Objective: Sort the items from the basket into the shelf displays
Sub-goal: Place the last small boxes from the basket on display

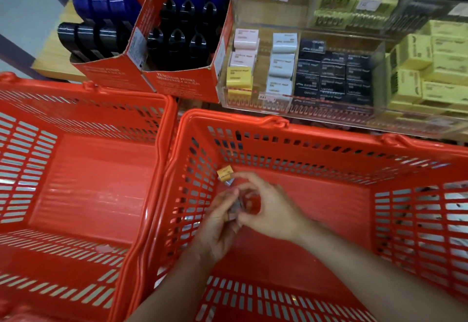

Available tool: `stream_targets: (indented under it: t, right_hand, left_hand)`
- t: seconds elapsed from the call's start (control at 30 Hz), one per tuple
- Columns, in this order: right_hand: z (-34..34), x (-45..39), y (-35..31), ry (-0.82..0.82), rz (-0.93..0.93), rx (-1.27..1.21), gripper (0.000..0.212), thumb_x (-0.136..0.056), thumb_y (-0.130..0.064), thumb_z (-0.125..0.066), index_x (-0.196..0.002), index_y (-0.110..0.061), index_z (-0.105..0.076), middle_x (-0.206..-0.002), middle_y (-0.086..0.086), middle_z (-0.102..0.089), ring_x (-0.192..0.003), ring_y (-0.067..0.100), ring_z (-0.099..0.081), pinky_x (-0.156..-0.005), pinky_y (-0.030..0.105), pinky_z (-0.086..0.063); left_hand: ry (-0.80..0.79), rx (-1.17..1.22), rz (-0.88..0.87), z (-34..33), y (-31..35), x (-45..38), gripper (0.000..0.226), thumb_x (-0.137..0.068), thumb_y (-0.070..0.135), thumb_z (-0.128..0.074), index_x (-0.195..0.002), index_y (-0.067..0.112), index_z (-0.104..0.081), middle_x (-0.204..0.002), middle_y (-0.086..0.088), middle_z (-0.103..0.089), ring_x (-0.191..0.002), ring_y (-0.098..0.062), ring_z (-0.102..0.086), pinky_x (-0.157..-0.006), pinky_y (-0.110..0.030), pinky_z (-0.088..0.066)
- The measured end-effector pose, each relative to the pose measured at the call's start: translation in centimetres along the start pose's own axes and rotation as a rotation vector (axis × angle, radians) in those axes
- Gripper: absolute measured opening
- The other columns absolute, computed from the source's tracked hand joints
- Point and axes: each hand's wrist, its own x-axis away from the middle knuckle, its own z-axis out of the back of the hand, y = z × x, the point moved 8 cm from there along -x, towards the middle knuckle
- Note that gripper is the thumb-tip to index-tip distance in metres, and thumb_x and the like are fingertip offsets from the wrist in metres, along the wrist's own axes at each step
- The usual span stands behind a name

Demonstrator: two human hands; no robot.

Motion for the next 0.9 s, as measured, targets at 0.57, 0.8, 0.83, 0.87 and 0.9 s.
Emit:
stream_targets:
  t: [0.57,0.8,0.83,0.87,0.9]
  right_hand:
    - [-5.6,-6.9,4.3,-0.124,-0.063,0.815,0.042,-0.095,-0.023,-0.054,-0.134,-0.014,-0.043,-0.136,0.006,-0.045,-0.131,0.028,-0.038,-0.104,0.037,-0.039]
    - [-2.5,-3.2,6.6,-0.071,-0.277,0.427,0.058,-0.087,-0.012,-0.063,-0.142,-0.014,-0.045,-0.134,0.011,-0.053,-0.123,0.028,-0.05,-0.101,0.023,-0.032]
    - [-1.2,-1.8,6.8,-0.008,-0.353,0.318,0.057,-0.085,-0.014,-0.068,-0.139,-0.015,-0.05,-0.125,0.01,-0.06,-0.115,0.026,-0.056,-0.095,0.022,-0.037]
    - [0.1,-0.3,6.8,0.062,-0.435,0.208,0.053,-0.082,-0.015,-0.072,-0.132,-0.016,-0.056,-0.114,0.008,-0.065,-0.105,0.024,-0.061,-0.09,0.023,-0.042]
    - [1.4,1.3,6.5,0.135,-0.499,0.1,0.047,-0.079,-0.015,-0.076,-0.123,-0.017,-0.061,-0.103,0.006,-0.067,-0.095,0.021,-0.064,-0.086,0.026,-0.046]
  left_hand:
    - [0.299,0.048,0.064,4.3,-1.9,-0.1,0.017,-0.09,-0.004,-0.055,-0.086,0.009,-0.065,-0.088,-0.006,-0.064,-0.082,-0.014,-0.06,-0.062,-0.024,-0.054]
    - [0.302,-0.07,0.056,3.5,-1.4,0.5,0.015,-0.092,0.002,-0.058,-0.087,0.015,-0.061,-0.086,-0.002,-0.062,-0.08,-0.011,-0.059,-0.061,-0.02,-0.054]
    - [0.304,-0.107,0.053,3.1,-1.2,0.9,0.015,-0.092,0.003,-0.061,-0.085,0.017,-0.061,-0.081,0.0,-0.063,-0.076,-0.009,-0.059,-0.061,-0.02,-0.054]
    - [0.304,-0.14,0.053,2.4,-1.1,1.5,0.014,-0.091,0.005,-0.064,-0.084,0.018,-0.062,-0.075,0.003,-0.064,-0.073,-0.007,-0.06,-0.061,-0.02,-0.055]
    - [0.291,-0.171,0.05,1.5,-0.9,2.2,0.013,-0.09,0.007,-0.067,-0.084,0.019,-0.064,-0.071,0.005,-0.065,-0.071,-0.005,-0.06,-0.06,-0.02,-0.056]
